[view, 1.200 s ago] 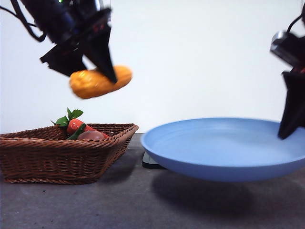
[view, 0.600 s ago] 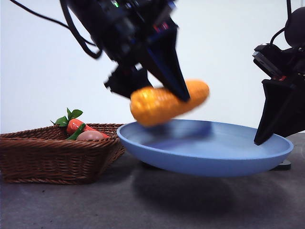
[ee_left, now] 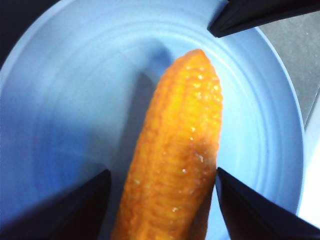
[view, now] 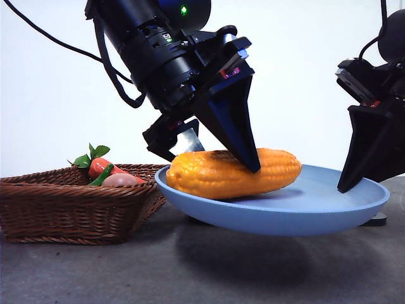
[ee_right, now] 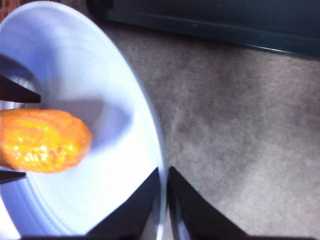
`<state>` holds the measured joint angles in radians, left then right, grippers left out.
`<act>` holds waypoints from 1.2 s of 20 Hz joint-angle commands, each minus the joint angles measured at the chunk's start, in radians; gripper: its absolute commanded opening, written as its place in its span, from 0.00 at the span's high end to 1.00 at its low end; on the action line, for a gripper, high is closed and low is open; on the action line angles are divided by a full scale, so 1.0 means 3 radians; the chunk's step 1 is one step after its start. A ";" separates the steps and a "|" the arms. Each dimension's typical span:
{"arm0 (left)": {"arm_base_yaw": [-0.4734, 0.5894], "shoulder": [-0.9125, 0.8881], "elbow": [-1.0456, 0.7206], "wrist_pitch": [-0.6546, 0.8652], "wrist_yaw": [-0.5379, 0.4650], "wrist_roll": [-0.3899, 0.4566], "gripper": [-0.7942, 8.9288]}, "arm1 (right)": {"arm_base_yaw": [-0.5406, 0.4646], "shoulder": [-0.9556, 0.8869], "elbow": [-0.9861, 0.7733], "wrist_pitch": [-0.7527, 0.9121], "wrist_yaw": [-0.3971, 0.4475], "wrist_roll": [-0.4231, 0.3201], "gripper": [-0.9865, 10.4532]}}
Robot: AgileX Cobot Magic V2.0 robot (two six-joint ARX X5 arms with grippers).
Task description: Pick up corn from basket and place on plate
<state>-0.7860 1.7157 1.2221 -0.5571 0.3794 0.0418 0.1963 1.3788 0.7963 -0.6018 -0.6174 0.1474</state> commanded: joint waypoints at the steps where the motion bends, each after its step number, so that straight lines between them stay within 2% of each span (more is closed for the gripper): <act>1: -0.0031 -0.0013 0.0123 -0.0037 -0.0001 -0.0025 0.57 | 0.0015 0.0042 0.0072 0.0024 -0.0031 0.0032 0.91; 7: -0.0022 -0.0142 0.0665 -0.0469 -0.0003 -0.0004 0.57 | 0.0015 0.0045 0.0072 0.0085 -0.0008 0.0036 0.91; 11: 0.0024 -0.0142 0.1048 -0.0732 -0.0004 0.0010 0.57 | 0.0008 0.0052 0.0076 0.0120 0.0149 0.0034 0.91; 14: 0.0099 -0.0144 0.1278 -0.1024 -0.0004 0.0112 0.57 | -0.0066 0.0114 0.0146 0.0191 0.0163 0.0072 0.91; 19: 0.0217 -0.0146 0.1525 -0.1366 -0.0001 0.0164 0.57 | -0.0238 0.0439 0.0586 0.0186 0.0167 0.0069 0.91; 24: 0.0220 -0.0153 0.1559 -0.1452 0.0003 0.0174 0.57 | -0.0393 0.1119 0.1306 0.0132 0.0167 0.0070 0.91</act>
<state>-0.7135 1.6634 1.6634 -0.9985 0.3763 0.0807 0.0776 1.6955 1.1641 -0.5674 -0.5606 0.1581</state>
